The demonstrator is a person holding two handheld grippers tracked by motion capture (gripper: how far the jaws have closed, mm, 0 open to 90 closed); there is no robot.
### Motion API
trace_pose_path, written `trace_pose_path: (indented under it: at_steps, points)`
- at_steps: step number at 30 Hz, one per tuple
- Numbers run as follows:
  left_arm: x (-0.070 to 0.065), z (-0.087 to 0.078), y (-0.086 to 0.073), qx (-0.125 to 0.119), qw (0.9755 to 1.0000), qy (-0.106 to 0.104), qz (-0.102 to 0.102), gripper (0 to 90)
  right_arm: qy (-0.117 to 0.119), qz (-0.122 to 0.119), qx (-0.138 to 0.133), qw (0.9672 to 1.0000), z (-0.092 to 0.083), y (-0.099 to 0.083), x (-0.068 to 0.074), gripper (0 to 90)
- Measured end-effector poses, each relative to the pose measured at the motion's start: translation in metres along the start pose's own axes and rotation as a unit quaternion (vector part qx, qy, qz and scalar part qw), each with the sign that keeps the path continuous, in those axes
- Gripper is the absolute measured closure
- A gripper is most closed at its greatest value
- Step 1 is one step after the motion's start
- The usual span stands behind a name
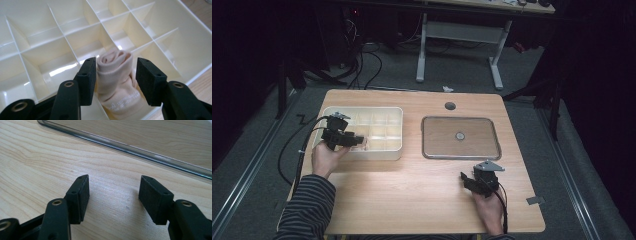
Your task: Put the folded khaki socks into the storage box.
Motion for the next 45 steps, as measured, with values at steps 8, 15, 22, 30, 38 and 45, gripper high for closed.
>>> trace_pose_path:
  at_steps: [8, 15, 22, 30, 38, 45]
  points:
    - [0.006, -0.001, 0.007, -0.027, 0.9991, 0.019, -0.027, 60.9, 0.000, 0.000, 0.000, 1.0000, 0.000, 0.000, 0.000, 41.7]
    - [0.005, 0.005, 0.010, -0.009, 0.9992, 0.032, -0.024, 71.5, 0.000, 0.000, 0.000, 1.0000, 0.000, 0.000, 0.000, 41.7]
    - [0.001, 0.013, 0.004, 0.020, 0.9993, 0.028, -0.016, 81.7, 0.000, 0.000, 0.000, 1.0000, 0.000, 0.000, 0.000, 41.8]
    - [-0.001, 0.024, -0.011, 0.069, 0.9970, 0.036, 0.007, 83.0, 0.000, 0.000, 0.000, 1.0000, 0.000, 0.000, 0.000, 41.8]
    - [-0.001, 0.027, -0.013, 0.069, 0.9967, 0.040, 0.013, 80.7, 0.000, 0.000, 0.000, 1.0000, 0.000, 0.000, 0.000, 41.8]
    - [0.000, 0.012, -0.008, 0.034, 0.9986, 0.040, 0.001, 61.2, 0.000, 0.000, 0.000, 1.0000, 0.000, 0.000, 0.000, 41.8]
Point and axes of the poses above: each handheld gripper's, and its own axes: z roughly forward along the jaws, y roughly out of its top, x roughly to its left, the point moved 8 cm from there along z, roughly forward along the jaws, and after that the axes turned 14 degrees about z, right-handed, at the moved point
